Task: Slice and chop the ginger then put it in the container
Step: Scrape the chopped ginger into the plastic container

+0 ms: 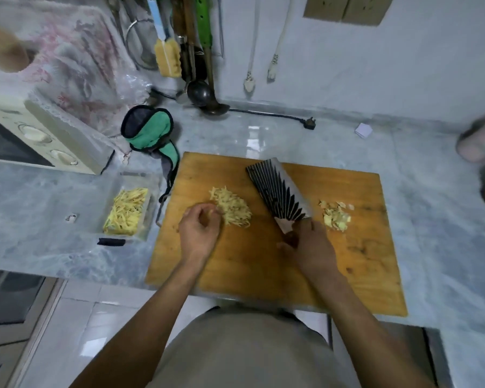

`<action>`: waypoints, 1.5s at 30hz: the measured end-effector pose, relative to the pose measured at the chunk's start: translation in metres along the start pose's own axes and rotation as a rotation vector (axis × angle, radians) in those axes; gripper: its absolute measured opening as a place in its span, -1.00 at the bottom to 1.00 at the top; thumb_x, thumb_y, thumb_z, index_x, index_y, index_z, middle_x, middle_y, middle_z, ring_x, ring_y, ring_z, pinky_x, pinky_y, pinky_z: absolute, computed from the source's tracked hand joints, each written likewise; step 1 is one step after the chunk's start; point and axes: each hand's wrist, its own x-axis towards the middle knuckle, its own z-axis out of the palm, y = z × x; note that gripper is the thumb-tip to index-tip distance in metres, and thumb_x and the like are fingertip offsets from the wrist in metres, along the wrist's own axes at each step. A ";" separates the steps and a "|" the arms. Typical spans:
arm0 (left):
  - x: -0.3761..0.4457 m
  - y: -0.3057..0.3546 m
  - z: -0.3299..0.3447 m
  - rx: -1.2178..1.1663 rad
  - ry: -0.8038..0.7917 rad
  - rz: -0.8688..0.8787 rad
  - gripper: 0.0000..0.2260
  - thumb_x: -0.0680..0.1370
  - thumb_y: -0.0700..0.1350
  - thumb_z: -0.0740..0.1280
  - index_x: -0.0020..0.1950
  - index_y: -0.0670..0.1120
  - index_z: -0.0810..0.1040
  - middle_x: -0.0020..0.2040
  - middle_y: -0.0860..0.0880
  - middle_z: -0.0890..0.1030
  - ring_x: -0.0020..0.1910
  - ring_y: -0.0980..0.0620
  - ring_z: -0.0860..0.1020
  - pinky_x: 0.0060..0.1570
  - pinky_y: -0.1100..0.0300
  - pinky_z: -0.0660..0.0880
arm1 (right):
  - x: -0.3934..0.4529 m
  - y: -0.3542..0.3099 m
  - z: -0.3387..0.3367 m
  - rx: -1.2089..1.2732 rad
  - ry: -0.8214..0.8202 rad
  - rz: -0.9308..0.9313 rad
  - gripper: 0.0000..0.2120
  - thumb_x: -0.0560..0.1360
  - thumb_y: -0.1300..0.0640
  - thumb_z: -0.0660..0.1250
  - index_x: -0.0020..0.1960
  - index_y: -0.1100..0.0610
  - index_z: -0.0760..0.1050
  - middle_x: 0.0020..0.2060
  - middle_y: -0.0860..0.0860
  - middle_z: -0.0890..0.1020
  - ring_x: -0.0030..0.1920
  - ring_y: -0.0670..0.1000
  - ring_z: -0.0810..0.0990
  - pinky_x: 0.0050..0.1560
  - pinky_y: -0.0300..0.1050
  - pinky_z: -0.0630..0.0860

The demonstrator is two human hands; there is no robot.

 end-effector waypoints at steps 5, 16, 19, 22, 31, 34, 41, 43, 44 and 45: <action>0.006 0.001 0.020 0.137 -0.008 0.023 -0.80 0.54 -0.12 0.41 0.14 -0.14 0.61 0.09 0.02 0.52 0.08 0.07 0.49 0.05 0.51 0.25 | -0.001 0.011 0.009 0.037 -0.120 -0.022 -0.50 0.63 0.06 0.30 0.47 0.23 0.25 0.37 0.21 0.40 0.28 0.18 0.48 0.20 0.02 0.47; 0.043 -0.024 0.033 0.283 -0.086 -0.013 -0.39 0.54 0.41 0.10 0.43 0.04 0.36 0.43 -0.08 0.40 0.39 -0.14 0.39 0.33 -0.23 0.40 | -0.033 0.030 -0.008 0.881 -0.042 -0.189 -0.71 0.70 0.03 0.18 -0.15 0.12 0.44 -0.44 -0.06 0.50 -0.46 -0.08 0.45 -0.41 -0.14 0.41; 0.051 -0.023 0.042 0.339 -0.104 -0.011 -0.31 0.55 0.42 0.01 0.50 -0.01 0.31 0.51 -0.09 0.31 0.48 -0.13 0.26 0.43 -0.22 0.28 | -0.030 0.040 -0.004 1.135 -0.176 0.022 -0.68 0.71 0.05 0.15 -0.10 0.23 0.45 -0.38 0.08 0.52 -0.45 0.00 0.44 -0.44 -0.12 0.42; 0.054 -0.023 0.049 0.329 -0.081 0.001 -0.31 0.57 0.39 -0.02 0.50 -0.06 0.33 0.49 -0.12 0.35 0.49 -0.15 0.26 0.43 -0.21 0.27 | -0.026 0.054 -0.002 1.339 -0.326 0.222 -0.69 0.72 0.04 0.13 -0.04 0.22 0.50 -0.26 0.16 0.57 -0.41 0.04 0.48 -0.43 -0.11 0.46; 0.051 -0.022 0.068 0.364 -0.095 0.052 -0.39 0.62 0.31 0.00 0.53 -0.04 0.31 0.54 -0.07 0.29 0.54 -0.06 0.16 0.50 -0.12 0.17 | -0.020 0.033 0.030 0.916 -0.153 0.249 -0.59 0.70 -0.09 0.11 -0.17 0.18 0.38 -0.45 0.04 0.45 -0.53 -0.08 0.43 -0.46 -0.13 0.43; 0.048 -0.016 0.079 0.332 -0.070 0.021 -0.41 0.62 0.26 0.02 0.52 -0.06 0.34 0.53 -0.06 0.32 0.54 -0.05 0.18 0.49 -0.08 0.18 | -0.013 0.020 0.038 0.825 -0.121 0.163 -0.59 0.69 -0.12 0.10 -0.22 0.12 0.37 -0.43 0.04 0.48 -0.46 -0.06 0.46 -0.28 -0.01 0.51; 0.044 -0.005 0.103 0.084 0.105 -0.069 -0.43 0.60 0.23 0.08 0.35 -0.16 0.52 0.31 -0.09 0.54 0.35 -0.06 0.45 0.32 -0.04 0.42 | -0.002 -0.024 0.053 0.848 -0.164 0.054 -0.77 0.69 -0.11 0.11 0.08 -0.05 0.50 -0.34 -0.17 0.46 -0.28 -0.17 0.48 0.09 0.01 0.55; 0.044 -0.001 0.104 -0.012 0.166 -0.103 -0.53 0.60 0.14 0.16 0.29 -0.17 0.57 0.26 -0.10 0.58 0.28 -0.02 0.49 0.30 0.01 0.44 | 0.000 -0.026 0.054 0.832 -0.190 0.043 -0.79 0.69 -0.13 0.11 -0.03 -0.13 0.46 -0.33 -0.17 0.46 -0.25 -0.13 0.49 0.12 0.05 0.54; 0.044 0.001 0.104 -0.062 0.186 -0.122 -0.57 0.60 0.10 0.19 0.26 -0.18 0.58 0.23 -0.10 0.59 0.24 0.01 0.50 0.29 0.04 0.44 | 0.001 -0.026 0.053 0.831 -0.200 0.037 -0.77 0.69 -0.13 0.11 -0.10 -0.16 0.43 -0.32 -0.17 0.47 -0.25 -0.13 0.48 0.12 0.07 0.55; 0.043 0.003 0.104 -0.107 0.201 -0.133 -0.60 0.59 0.06 0.21 0.23 -0.18 0.60 0.20 -0.11 0.60 0.22 0.03 0.51 0.28 0.06 0.45 | 0.001 -0.026 0.053 0.833 -0.208 0.032 -0.76 0.69 -0.13 0.12 -0.14 -0.19 0.39 -0.32 -0.17 0.47 -0.26 -0.15 0.47 0.11 0.09 0.55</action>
